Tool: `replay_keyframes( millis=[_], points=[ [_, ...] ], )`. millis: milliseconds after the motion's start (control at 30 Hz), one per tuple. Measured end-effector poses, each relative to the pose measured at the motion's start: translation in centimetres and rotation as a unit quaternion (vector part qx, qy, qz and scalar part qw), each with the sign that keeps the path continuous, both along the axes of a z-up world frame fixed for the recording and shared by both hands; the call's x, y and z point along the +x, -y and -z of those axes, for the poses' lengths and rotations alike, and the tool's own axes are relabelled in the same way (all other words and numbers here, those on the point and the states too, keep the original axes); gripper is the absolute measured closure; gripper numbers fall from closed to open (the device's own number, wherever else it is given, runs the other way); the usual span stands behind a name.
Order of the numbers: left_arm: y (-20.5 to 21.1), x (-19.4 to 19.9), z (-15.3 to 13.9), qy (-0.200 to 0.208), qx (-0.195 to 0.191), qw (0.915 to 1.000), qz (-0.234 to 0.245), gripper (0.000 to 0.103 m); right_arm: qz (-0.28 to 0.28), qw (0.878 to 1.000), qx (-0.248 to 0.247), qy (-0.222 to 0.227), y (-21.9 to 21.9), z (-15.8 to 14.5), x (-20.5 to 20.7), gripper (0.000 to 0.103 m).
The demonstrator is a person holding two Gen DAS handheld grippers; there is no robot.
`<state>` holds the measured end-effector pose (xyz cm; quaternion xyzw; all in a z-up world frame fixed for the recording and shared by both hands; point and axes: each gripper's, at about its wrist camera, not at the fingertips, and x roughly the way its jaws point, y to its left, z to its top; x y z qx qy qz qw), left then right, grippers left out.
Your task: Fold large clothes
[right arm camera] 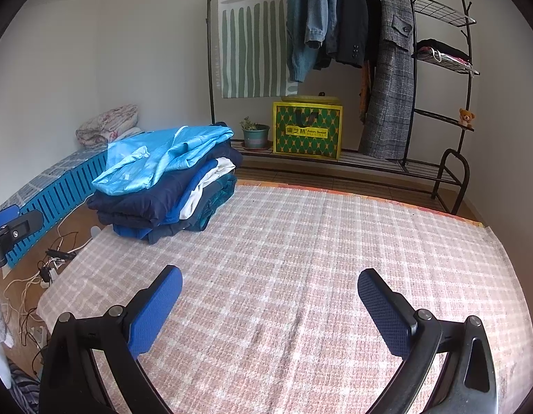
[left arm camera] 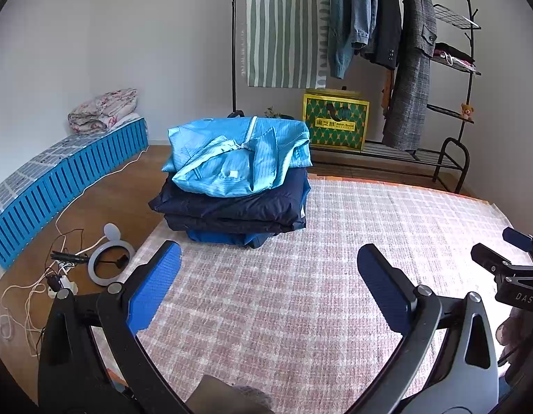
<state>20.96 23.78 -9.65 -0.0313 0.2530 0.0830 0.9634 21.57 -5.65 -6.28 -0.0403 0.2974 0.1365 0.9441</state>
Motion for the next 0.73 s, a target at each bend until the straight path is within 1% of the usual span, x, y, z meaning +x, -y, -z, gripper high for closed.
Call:
replay_keyframes(
  millis=[500, 733],
  points=[
    [-0.13, 0.0, -0.16, 0.004, 0.002, 1.0, -0.001, 0.0, 0.001, 1.0, -0.001, -0.003, -0.23, 0.14, -0.06, 0.0],
    [-0.49, -0.79, -0.62, 0.022, 0.008, 0.9997, -0.011, 0.0, 0.005, 1.0, -0.003, -0.005, -0.32, 0.37, -0.21, 0.0]
  ],
)
